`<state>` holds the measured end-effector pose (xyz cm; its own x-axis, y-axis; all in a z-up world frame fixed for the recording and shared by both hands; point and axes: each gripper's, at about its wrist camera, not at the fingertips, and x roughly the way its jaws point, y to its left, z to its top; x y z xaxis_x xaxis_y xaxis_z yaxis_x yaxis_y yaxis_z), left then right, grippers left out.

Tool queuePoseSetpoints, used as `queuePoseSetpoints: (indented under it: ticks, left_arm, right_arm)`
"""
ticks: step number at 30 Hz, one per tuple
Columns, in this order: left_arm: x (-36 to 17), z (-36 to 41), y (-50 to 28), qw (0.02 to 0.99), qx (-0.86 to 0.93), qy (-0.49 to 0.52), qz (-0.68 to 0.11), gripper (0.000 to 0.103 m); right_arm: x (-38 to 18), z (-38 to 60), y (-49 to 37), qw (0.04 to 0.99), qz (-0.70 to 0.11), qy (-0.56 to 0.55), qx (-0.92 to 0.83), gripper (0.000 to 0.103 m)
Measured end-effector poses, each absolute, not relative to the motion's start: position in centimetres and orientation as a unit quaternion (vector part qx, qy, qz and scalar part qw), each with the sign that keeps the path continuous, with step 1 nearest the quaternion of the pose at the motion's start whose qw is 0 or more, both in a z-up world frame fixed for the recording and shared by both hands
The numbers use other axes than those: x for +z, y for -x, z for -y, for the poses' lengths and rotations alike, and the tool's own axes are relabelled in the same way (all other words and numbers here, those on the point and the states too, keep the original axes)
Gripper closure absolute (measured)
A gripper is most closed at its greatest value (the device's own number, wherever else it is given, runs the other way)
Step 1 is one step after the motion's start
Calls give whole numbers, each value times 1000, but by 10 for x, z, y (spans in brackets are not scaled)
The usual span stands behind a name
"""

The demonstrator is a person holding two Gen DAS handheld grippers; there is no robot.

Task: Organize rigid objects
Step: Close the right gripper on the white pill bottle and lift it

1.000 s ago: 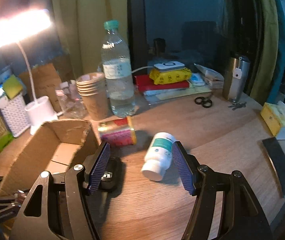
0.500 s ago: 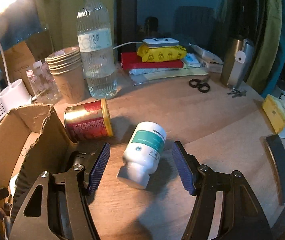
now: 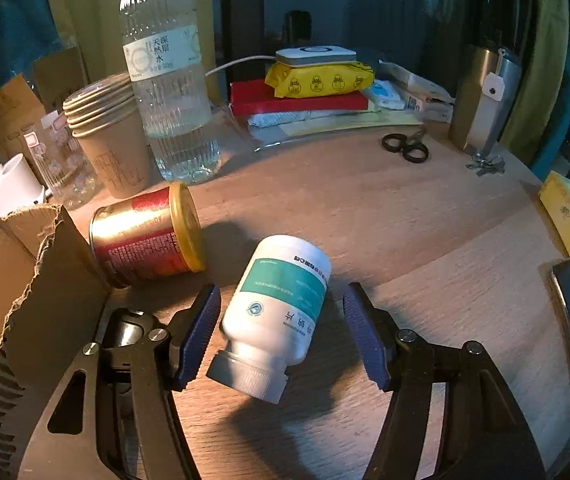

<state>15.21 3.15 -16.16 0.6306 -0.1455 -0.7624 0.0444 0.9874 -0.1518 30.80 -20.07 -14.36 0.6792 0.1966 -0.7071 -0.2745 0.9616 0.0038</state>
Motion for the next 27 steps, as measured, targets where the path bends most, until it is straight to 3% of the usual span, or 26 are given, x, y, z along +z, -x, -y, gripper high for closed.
queuePoseSetpoints:
  ticks: [2,27]
  left_arm:
    - [-162,-32,-152,901,-53,59,-427,82]
    - [-162,-32,-152,901,-53,60,-427,82]
  right_arm:
    - [-144,201,-309,914,-381,49,129,48]
    - [-103,203,-258,940,-303,34,154,53]
